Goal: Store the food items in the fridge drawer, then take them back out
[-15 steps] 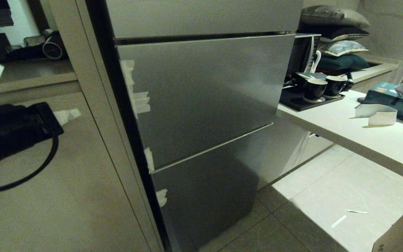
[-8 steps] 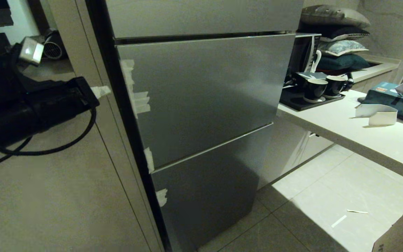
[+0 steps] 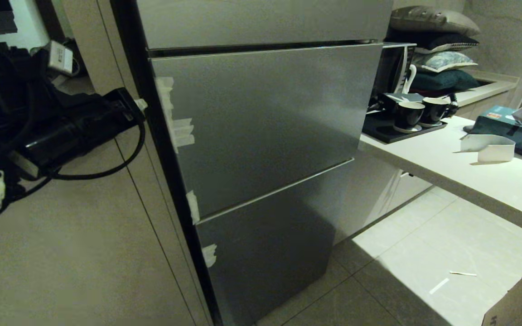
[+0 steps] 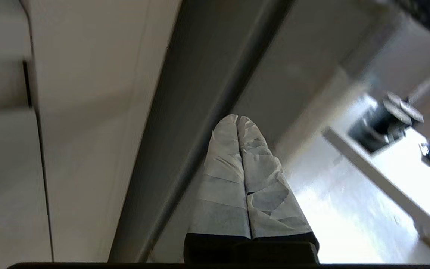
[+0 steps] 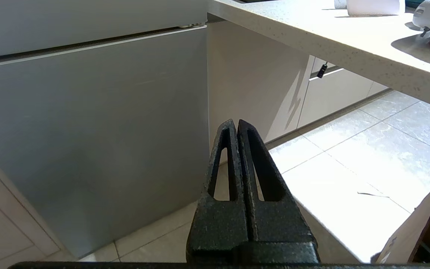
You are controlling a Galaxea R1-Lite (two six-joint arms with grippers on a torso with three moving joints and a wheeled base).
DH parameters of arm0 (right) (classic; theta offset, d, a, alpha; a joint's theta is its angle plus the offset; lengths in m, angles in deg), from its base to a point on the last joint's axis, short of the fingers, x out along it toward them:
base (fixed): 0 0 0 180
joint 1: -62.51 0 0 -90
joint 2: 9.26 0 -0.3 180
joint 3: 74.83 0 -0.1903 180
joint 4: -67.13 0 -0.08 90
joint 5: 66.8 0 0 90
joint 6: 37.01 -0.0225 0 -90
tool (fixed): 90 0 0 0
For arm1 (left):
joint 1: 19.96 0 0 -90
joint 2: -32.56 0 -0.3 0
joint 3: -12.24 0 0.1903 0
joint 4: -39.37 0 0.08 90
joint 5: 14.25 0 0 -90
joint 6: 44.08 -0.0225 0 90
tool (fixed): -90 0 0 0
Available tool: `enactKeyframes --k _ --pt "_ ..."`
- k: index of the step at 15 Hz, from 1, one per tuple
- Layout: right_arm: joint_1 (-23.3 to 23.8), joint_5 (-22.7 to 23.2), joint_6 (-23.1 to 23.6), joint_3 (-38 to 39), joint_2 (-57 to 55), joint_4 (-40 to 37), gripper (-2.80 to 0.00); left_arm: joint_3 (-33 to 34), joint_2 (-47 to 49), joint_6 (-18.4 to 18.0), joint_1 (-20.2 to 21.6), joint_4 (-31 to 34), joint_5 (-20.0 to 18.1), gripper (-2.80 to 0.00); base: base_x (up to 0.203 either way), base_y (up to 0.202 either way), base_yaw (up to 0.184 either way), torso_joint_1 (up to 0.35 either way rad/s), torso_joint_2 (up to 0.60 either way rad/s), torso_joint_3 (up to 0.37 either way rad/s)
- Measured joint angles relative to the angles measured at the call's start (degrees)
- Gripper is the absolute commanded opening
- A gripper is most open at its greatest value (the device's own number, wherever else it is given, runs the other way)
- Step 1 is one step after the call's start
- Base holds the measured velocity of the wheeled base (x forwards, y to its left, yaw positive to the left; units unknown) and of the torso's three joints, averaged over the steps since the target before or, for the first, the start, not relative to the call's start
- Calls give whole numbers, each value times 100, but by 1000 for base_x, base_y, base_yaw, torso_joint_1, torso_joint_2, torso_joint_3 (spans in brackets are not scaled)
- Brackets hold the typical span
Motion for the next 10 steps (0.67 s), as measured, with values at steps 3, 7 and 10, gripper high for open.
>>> enactKeyframes --k 3,7,10 --pt "0 2 -1 0 0 -2 -280 10 158 35 -55 -158 -1 -280 0 0 0 0 0 0" --pt "0 1 -4 0 0 -2 -280 -23 252 176 -265 -178 -4 -280 0 0 0 0 0 0" --pt "0 0 -1 0 0 0 -280 -32 269 372 -368 -180 -1 -280 0 0 0 0 0 0"
